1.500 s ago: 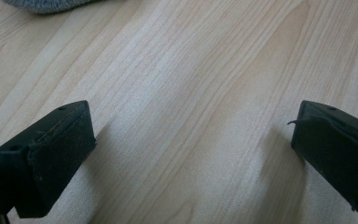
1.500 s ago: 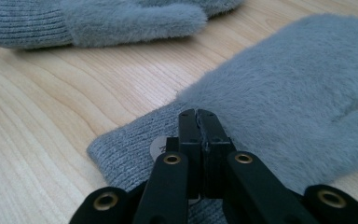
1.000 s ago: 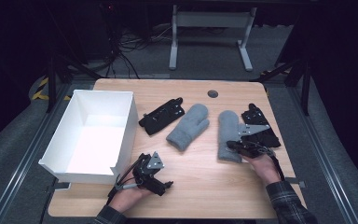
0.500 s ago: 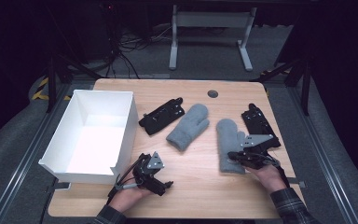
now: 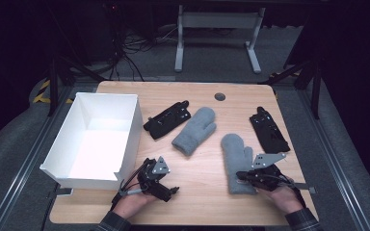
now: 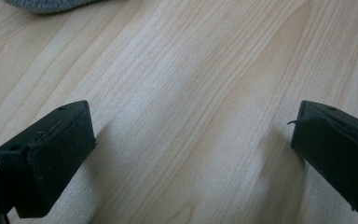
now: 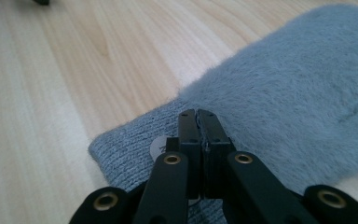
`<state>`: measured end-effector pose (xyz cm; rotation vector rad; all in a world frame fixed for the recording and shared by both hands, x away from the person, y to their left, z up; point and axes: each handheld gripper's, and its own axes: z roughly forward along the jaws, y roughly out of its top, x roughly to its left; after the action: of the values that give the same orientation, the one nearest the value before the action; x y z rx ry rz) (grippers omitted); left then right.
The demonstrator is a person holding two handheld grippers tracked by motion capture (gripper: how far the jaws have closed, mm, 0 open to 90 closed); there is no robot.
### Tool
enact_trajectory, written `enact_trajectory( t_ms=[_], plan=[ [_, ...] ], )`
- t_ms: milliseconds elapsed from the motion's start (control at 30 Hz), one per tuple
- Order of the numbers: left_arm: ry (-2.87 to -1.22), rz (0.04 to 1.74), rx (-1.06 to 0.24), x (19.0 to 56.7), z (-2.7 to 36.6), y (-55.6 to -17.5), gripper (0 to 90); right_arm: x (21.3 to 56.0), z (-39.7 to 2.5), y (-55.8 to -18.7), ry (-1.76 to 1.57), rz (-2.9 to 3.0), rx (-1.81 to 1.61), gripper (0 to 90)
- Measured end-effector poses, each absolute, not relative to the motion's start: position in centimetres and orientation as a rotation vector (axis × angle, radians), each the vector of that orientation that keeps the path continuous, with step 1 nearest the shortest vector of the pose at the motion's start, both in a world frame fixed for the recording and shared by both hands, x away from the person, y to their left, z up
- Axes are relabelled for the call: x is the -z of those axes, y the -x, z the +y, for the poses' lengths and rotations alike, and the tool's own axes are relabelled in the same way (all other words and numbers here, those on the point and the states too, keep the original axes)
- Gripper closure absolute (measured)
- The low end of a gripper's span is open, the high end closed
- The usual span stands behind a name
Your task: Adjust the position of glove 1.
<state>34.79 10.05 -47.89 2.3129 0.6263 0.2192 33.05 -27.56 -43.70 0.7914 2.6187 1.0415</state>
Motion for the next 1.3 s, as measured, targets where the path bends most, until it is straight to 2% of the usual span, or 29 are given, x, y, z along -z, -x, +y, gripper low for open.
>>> enact_trajectory(
  t_ms=[433,567,1000,1300],
  plan=[
    [-2.313,0.627,-0.219,47.9,10.0,-34.8,0.0,43.0,-28.3,-30.6,-0.772,2.592,-1.078,90.0],
    [-2.313,0.627,-0.22,47.9,10.0,-34.8,0.0,42.7,-28.2,-31.8,-0.797,2.555,-1.061,90.0],
    [-2.313,0.627,-0.221,47.9,10.0,-34.8,0.0,43.0,-27.4,-39.5,-0.944,2.45,-1.014,90.0],
    [-2.313,0.628,-0.221,47.9,10.0,-34.8,0.0,44.2,-26.8,-41.0,-0.956,2.492,-0.975,90.0]
  ],
)
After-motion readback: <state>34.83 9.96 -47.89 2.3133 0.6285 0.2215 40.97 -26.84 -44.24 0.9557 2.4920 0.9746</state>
